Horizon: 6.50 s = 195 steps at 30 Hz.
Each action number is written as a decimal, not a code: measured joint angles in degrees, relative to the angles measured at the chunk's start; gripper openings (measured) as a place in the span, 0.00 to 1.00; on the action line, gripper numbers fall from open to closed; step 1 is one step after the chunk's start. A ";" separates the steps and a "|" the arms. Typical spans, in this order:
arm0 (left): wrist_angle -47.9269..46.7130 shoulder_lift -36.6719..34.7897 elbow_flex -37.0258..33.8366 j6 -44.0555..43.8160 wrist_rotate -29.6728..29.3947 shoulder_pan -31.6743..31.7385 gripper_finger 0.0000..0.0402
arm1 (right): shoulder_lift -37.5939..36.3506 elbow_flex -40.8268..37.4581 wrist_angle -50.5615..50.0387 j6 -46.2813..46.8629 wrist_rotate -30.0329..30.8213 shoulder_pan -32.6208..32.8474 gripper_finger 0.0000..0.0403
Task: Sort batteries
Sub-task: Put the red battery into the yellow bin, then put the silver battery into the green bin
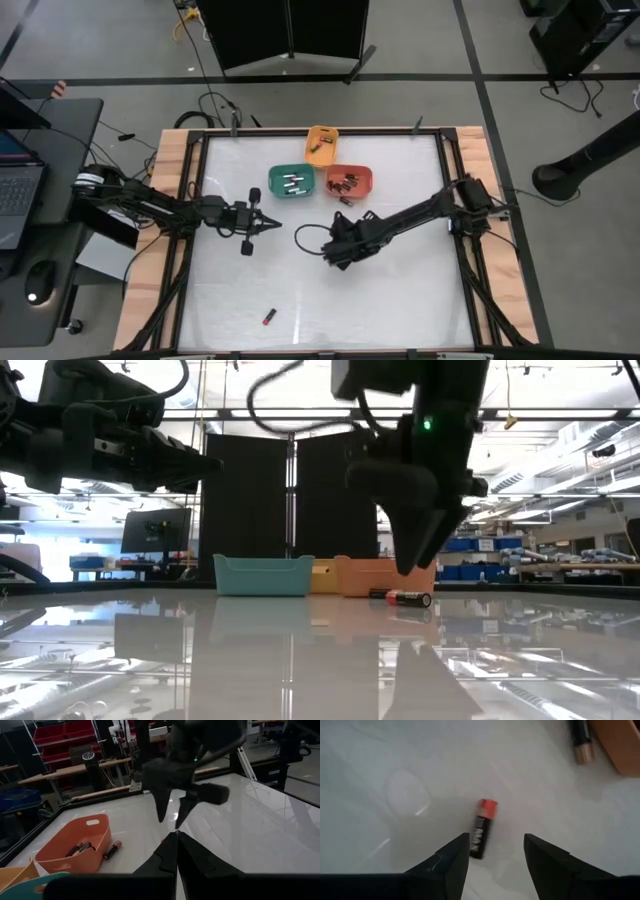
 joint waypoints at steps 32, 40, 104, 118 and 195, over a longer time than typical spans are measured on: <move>1.77 0.00 0.00 -1.51 -1.25 0.00 0.04 | -3.46 -10.97 9.04 -14.55 -0.81 -0.63 0.14; 1.93 0.00 0.00 -1.60 -0.11 1.43 0.04 | -12.51 -10.74 9.47 -22.73 7.20 -5.35 0.14; 2.85 0.00 0.20 -2.45 -0.19 1.66 0.04 | 16.09 24.87 9.83 -67.79 -21.72 -47.76 0.21; 4.12 0.00 0.20 -2.47 -0.19 1.66 0.04 | 5.23 24.85 3.24 -69.43 -17.48 -44.51 0.22; 2.50 0.00 0.20 -1.33 -2.51 1.68 0.04 | -6.45 -39.41 -21.46 -36.19 -15.34 -32.43 0.02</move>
